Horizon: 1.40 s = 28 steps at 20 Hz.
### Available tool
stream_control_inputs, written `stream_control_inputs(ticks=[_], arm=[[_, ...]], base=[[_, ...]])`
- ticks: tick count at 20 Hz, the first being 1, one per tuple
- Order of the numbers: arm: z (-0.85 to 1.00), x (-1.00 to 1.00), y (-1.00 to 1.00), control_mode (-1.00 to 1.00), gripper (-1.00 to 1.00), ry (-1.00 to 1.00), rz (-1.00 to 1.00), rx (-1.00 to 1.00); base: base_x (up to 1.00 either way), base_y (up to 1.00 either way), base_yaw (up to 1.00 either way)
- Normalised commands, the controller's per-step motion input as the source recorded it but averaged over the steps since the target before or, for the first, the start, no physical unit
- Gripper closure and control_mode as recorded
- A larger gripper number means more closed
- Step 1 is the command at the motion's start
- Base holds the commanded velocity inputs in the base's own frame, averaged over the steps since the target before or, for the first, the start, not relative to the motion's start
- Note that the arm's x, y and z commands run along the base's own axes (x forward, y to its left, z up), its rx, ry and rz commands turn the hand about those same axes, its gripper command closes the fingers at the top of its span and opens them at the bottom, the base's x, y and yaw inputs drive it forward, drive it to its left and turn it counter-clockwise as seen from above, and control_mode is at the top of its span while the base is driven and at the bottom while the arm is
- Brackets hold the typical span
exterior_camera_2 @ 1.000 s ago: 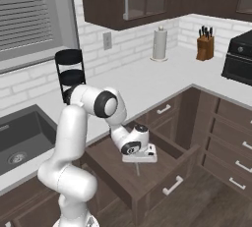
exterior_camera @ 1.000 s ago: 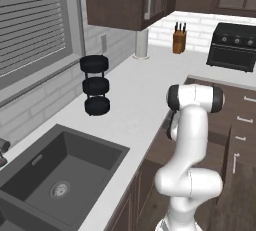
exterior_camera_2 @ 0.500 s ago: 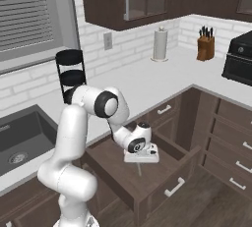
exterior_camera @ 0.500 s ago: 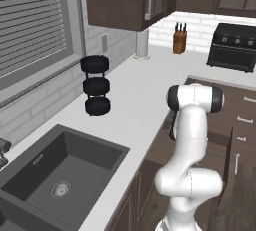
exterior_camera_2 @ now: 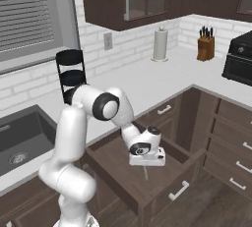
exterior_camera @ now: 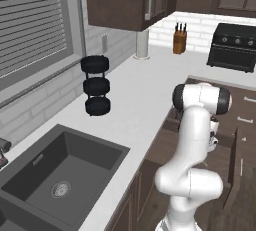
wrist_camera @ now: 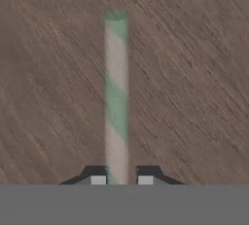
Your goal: Take a straw from the drawer in front and place it inside the glass cup on the dining counter.
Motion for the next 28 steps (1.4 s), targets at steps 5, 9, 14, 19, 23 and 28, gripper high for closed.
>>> stream_control_inputs(ticks=[5, 9, 14, 19, 23, 28], arm=[[0.91, -0.11, -0.06, -1.0, 1.0, -0.11, 0.0, 0.12], [1.0, 0.0, 0.0, -1.0, 1.0, -0.01, 0.0, 0.06], [1.0, 0.0, 0.0, -1.0, 1.0, 0.0, 0.0, 0.0], [1.0, 0.0, 0.0, -1.0, 1.0, 0.01, 0.0, 0.0], [0.73, 0.0, 0.0, -1.0, 1.0, 0.09, 0.0, 0.0], [0.0, 0.0, 0.0, -1.0, 1.0, 0.03, 0.0, 0.0]], base=[[0.0, 0.0, 0.0], [0.0, 0.0, 0.0], [0.0, 0.0, 0.0], [0.0, 0.0, 0.0], [0.0, 0.0, 0.0], [0.0, 0.0, 0.0]])
